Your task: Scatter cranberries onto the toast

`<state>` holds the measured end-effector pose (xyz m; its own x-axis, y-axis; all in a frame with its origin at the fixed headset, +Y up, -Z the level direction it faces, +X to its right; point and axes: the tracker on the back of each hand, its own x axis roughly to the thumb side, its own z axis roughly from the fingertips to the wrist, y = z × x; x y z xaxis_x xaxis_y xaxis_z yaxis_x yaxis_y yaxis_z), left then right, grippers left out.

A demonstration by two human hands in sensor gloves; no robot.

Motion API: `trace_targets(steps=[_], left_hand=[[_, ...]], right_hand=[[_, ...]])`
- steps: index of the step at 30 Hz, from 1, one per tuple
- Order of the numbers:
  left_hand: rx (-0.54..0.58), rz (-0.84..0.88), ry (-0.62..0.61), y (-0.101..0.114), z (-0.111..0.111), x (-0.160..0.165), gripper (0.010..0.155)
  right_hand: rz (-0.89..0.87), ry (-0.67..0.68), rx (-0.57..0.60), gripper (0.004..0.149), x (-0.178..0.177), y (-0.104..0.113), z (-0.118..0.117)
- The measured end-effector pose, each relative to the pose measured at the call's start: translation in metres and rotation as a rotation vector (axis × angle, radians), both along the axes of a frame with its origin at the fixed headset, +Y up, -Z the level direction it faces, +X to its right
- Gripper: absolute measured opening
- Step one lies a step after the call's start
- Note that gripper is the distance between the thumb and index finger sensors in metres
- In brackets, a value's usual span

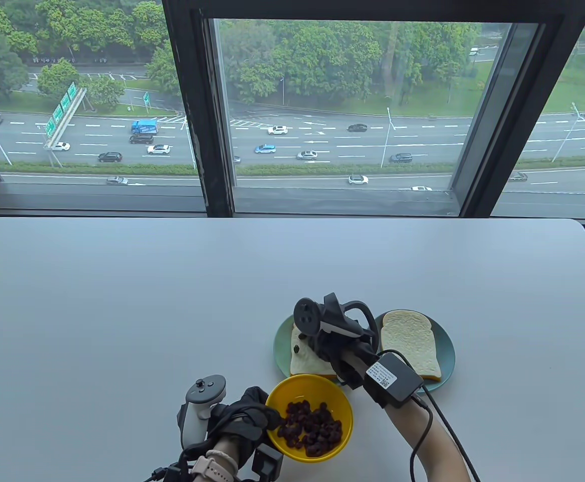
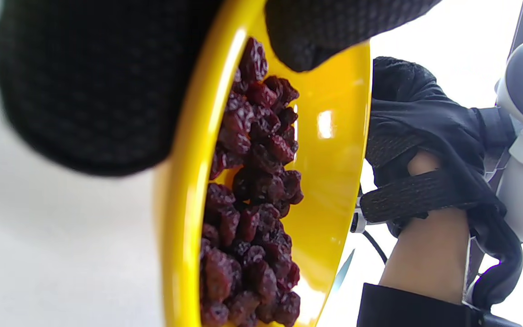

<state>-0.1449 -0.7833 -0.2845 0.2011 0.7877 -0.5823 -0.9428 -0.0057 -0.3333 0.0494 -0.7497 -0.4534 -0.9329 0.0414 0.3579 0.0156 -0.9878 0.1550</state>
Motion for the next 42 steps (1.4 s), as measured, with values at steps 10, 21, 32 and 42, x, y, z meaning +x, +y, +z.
trace_targets(steps=[10, 21, 32, 42], left_hand=[[0.003, -0.009, 0.003, -0.001, 0.000, 0.001, 0.046], [0.002, 0.010, 0.048, -0.001, 0.002, 0.002, 0.046], [0.022, 0.035, 0.143, 0.001, 0.008, -0.002, 0.046], [-0.006, 0.067, 0.134, -0.001, 0.011, 0.004, 0.048]], right_hand=[[-0.185, 0.007, -0.035, 0.060, 0.029, 0.017, 0.013], [-0.476, 0.422, -0.289, 0.067, 0.018, 0.059, 0.079], [0.023, 0.631, -0.442, 0.085, -0.015, 0.031, 0.127], [0.147, 0.644, -0.071, 0.071, -0.033, 0.024, 0.145]])
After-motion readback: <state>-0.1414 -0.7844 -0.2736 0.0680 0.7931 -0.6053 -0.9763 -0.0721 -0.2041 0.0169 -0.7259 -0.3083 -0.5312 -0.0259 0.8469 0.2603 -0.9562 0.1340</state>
